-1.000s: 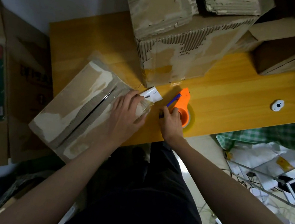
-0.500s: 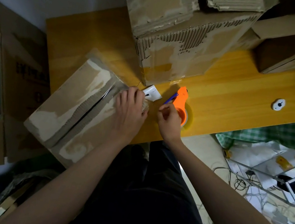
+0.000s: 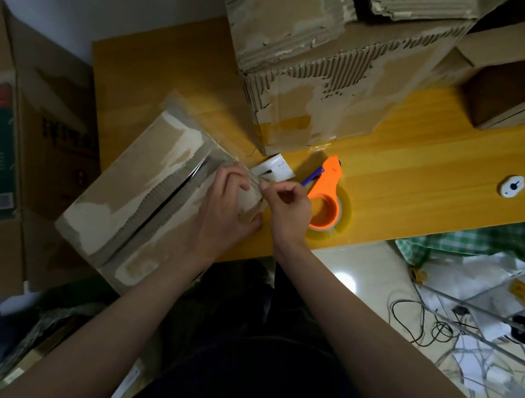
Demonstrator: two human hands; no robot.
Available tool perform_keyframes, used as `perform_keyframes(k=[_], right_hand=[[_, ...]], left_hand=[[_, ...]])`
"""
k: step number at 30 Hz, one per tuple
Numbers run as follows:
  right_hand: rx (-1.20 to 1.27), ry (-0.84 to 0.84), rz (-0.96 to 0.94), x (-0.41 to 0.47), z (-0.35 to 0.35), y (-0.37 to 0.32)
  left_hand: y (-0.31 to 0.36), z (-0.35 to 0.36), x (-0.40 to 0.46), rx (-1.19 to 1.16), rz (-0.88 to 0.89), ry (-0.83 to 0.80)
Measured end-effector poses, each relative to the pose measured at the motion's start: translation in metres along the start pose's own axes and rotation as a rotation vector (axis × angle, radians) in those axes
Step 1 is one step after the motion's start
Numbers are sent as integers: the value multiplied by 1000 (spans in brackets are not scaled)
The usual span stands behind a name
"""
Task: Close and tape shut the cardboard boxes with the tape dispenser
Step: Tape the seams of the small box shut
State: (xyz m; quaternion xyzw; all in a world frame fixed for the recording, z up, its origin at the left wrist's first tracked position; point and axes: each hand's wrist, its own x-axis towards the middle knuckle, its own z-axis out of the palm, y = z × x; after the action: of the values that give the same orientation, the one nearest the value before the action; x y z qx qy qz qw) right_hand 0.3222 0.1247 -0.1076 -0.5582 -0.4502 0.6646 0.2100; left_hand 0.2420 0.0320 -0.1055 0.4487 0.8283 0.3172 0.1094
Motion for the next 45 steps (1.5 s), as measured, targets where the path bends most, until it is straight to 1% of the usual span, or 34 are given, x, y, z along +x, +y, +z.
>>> perform_keyframes(k=[4,7,11,13,16,17,19,21,23,25,28,29,31,33,35,37,39,42,45], right_hand=[[61,17,109,7,11,-9],[61,48,136,12,9,-12],[34,21,136,13,5,-14],[27,19,136,13,5,-14],[16,39,154,11,8,-13],[9,47,164,9,10,-12],[6,34,204,5,12,-12],[22,-3,247,1,11,-14],[41,-15,273,-1,10,-17],[32,-4,293,0,10,-17],[31,-6,333,1,10,-17],[40,-9,344,1,10,-17],[68,-16,359,0,9,-20],[93,-26,374,1,9,-23],[104,-38,387,1,9,-25],[114,-44,396,3,9,-27],[114,-37,398,4,10,-26],[102,-6,398,5,10,-25],[68,-6,391,4,13,-27]], left_hand=[[0,-14,6,-70,8,-41],[-1,-28,13,-126,-91,-52],[-27,-64,39,-97,-185,92],[-50,-83,58,-29,-310,145],[-75,-105,89,-42,-581,90],[-82,-109,98,-48,-622,59],[-93,-113,110,-30,-640,-3],[-99,-113,115,-46,-664,-29],[-101,-108,117,-97,-680,-8],[-102,-104,118,-193,-711,59],[-106,-106,124,-318,-857,125],[-110,-109,128,-353,-910,108],[-116,-117,133,-452,-1005,14],[-120,-121,137,-518,-1063,-57],[-121,-118,139,-457,-1028,-16],[-114,-114,137,-299,-895,53],[-106,-110,133,-184,-756,74],[-103,-108,127,-209,-659,79],[-97,-103,130,-275,-704,60]])
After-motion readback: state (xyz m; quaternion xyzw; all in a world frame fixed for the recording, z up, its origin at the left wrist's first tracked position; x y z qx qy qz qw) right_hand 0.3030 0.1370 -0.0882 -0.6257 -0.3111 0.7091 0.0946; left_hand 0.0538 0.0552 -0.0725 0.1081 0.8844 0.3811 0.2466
